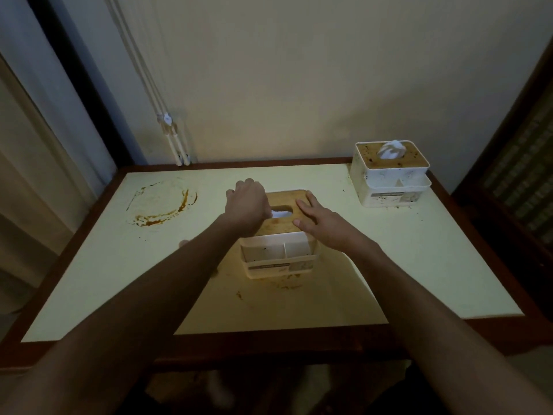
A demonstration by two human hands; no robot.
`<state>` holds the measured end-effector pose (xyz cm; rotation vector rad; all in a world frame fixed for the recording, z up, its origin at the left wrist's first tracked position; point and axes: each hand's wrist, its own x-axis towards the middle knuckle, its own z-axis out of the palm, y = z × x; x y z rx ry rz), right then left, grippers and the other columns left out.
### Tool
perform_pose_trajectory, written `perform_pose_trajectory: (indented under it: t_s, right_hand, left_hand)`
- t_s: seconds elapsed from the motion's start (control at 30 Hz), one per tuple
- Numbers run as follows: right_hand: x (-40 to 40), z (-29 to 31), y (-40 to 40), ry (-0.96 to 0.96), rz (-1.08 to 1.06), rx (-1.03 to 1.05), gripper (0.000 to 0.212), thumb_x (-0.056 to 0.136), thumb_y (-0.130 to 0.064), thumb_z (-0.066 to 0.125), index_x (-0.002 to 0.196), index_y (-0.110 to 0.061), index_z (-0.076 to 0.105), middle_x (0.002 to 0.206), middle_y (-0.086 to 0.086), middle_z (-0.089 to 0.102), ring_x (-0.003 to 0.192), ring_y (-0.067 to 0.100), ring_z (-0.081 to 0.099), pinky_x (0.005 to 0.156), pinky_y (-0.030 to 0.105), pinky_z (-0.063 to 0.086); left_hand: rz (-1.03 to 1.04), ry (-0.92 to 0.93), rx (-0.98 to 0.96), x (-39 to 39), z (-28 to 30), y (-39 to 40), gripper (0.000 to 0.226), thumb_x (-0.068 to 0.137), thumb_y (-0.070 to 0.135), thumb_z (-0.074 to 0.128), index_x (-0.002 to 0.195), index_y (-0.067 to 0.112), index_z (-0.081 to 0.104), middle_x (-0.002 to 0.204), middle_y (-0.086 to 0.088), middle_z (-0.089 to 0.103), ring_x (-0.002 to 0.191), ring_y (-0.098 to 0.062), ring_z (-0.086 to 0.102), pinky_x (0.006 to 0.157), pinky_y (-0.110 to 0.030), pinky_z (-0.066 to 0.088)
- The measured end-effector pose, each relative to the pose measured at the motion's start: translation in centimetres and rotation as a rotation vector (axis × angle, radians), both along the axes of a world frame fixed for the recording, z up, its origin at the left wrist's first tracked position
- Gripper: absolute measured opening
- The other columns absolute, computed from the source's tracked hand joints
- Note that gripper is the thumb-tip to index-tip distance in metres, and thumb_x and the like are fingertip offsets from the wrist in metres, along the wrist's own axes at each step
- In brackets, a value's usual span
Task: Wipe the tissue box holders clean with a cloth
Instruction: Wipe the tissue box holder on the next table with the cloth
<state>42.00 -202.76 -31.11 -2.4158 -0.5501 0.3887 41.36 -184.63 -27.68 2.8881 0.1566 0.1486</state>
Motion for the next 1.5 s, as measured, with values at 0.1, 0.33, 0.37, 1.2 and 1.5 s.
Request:
perform_pose_trajectory:
  t_s: [0.1, 0.33, 0.37, 1.2, 1.5]
  right_hand:
    - [0.1, -0.2, 0.0, 0.001, 0.001, 0.003, 0.061, 0.098, -0.044, 0.042, 0.152, -0.027, 0.017, 0.159, -0.008, -0.01, 0.143, 0.026, 0.023, 0.112, 0.039, 0.027]
    - [0.1, -0.1, 0.0, 0.012, -0.003, 0.015, 0.061, 0.098, -0.043, 0.042, 0.152, -0.027, 0.017, 0.159, -0.009, -0.01, 0.143, 0.026, 0.023, 0.112, 0.037, 0.026]
    - [0.1, -0.1, 0.1, 0.014, -0.002, 0.012, 0.061, 0.098, -0.043, 0.042, 0.152, -0.027, 0.017, 0.159, -0.009, -0.01, 0.143, 0.026, 0.023, 0.112, 0.037, 0.026]
    - [-0.3, 0.2, 0.2, 0.027, -0.014, -0.01, 0.061, 0.099, -0.043, 0.038, 0.152, -0.027, 0.013, 0.159, -0.01, -0.012, 0.143, 0.026, 0.023, 0.112, 0.039, 0.027]
    - [-1.9, -0.2, 0.5, -0.133, -0.161, 0.125, 0.061, 0.096, -0.041, 0.048, 0.15, -0.028, 0.023, 0.16, -0.006, 0.007, 0.143, 0.022, 0.026, 0.112, 0.041, 0.027]
  left_hand:
    - [0.004, 0.008, -0.089, 0.1, -0.4, 0.3, 0.015, 0.08, 0.027, 0.074, 0.083, 0.013, 0.076, 0.092, -0.002, 0.065, 0.092, -0.018, 0.052, 0.077, -0.036, 0.04]
    - [-0.086, -0.057, -0.099, -0.7, 0.1, 0.8, 0.013, 0.083, 0.024, 0.071, 0.09, 0.015, 0.077, 0.099, 0.003, 0.06, 0.101, -0.014, 0.05, 0.074, -0.031, 0.034]
    - [-0.104, -0.073, -0.091, -0.7, 0.3, 0.9, 0.013, 0.084, 0.024, 0.07, 0.092, 0.016, 0.076, 0.107, 0.0, 0.059, 0.105, -0.016, 0.048, 0.077, -0.031, 0.035]
    - [-0.202, -0.153, -0.17, -1.2, 3.8, 2.8, 0.025, 0.086, 0.032, 0.066, 0.106, 0.017, 0.068, 0.108, 0.002, 0.068, 0.091, -0.009, 0.058, 0.079, -0.027, 0.046]
    - [0.256, -0.073, -0.725, -7.6, -1.4, 3.8, 0.059, 0.076, 0.056, 0.066, 0.128, 0.03, 0.053, 0.126, 0.006, 0.059, 0.109, -0.015, 0.056, 0.094, -0.043, 0.046]
